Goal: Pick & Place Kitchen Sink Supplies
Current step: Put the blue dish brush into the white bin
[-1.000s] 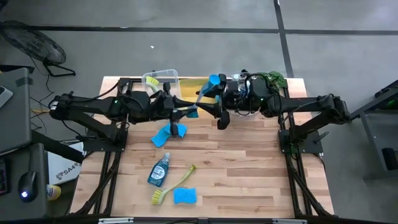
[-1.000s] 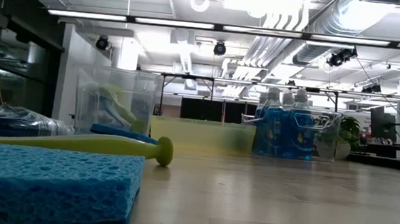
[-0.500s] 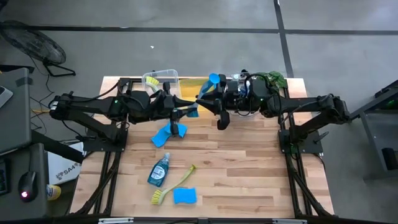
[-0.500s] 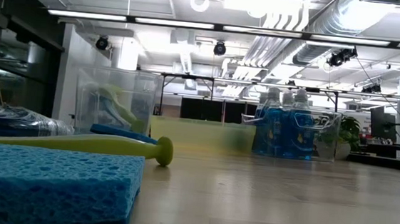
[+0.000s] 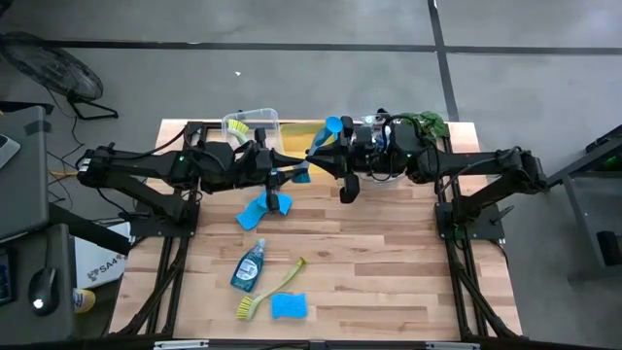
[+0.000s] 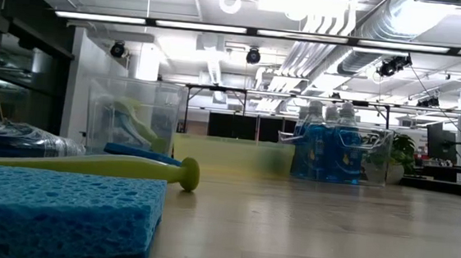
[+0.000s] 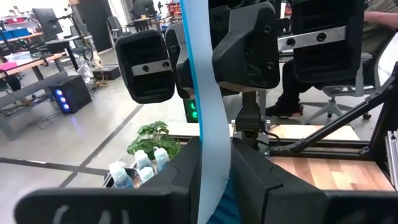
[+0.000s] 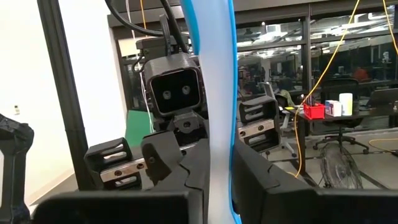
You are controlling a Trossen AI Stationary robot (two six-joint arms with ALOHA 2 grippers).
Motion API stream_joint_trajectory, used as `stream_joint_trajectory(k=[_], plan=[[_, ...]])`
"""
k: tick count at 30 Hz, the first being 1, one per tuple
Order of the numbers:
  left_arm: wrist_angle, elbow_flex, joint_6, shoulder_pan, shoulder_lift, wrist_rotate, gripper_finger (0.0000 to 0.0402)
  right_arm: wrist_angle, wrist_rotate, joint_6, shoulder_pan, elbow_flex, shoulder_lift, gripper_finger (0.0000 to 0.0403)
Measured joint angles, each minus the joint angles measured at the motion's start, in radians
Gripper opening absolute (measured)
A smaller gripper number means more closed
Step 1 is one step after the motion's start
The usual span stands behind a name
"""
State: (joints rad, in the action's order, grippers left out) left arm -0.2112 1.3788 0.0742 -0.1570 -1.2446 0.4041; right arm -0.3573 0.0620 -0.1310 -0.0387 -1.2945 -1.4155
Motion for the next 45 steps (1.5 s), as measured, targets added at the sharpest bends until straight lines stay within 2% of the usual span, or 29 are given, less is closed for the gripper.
stream_joint_trajectory(k=[8,15,25,31,36,40,45], plan=[[-0.003,0.001,-0.002,0.000,0.009,0.075,0.0141,0.011,-0.041,-0.007,-0.001,0.000,0.000,0.0037],[-0.070,0.001,0.024,0.000,0.062,0.078,0.0193,0.059,-0.073,-0.063,-0.013,0.001,0.000,0.0037],[-0.216,0.001,-0.016,0.000,0.228,0.089,0.0200,0.135,-0.020,-0.252,-0.093,0.002,0.001,0.0037],[-0.325,0.001,-0.082,0.000,0.310,0.089,0.0200,0.131,-0.007,-0.270,-0.124,0.002,0.001,0.0037],[-0.406,0.001,-0.132,0.000,0.349,0.128,0.0200,0.098,-0.007,-0.276,-0.138,-0.006,-0.011,0.0037],[-0.426,0.001,-0.135,0.000,0.356,0.131,0.0200,0.126,0.030,-0.277,-0.142,-0.090,-0.087,0.0037],[-0.447,0.001,-0.136,0.000,0.356,0.131,0.0200,0.283,0.056,-0.261,-0.160,-0.276,-0.225,0.0037]])
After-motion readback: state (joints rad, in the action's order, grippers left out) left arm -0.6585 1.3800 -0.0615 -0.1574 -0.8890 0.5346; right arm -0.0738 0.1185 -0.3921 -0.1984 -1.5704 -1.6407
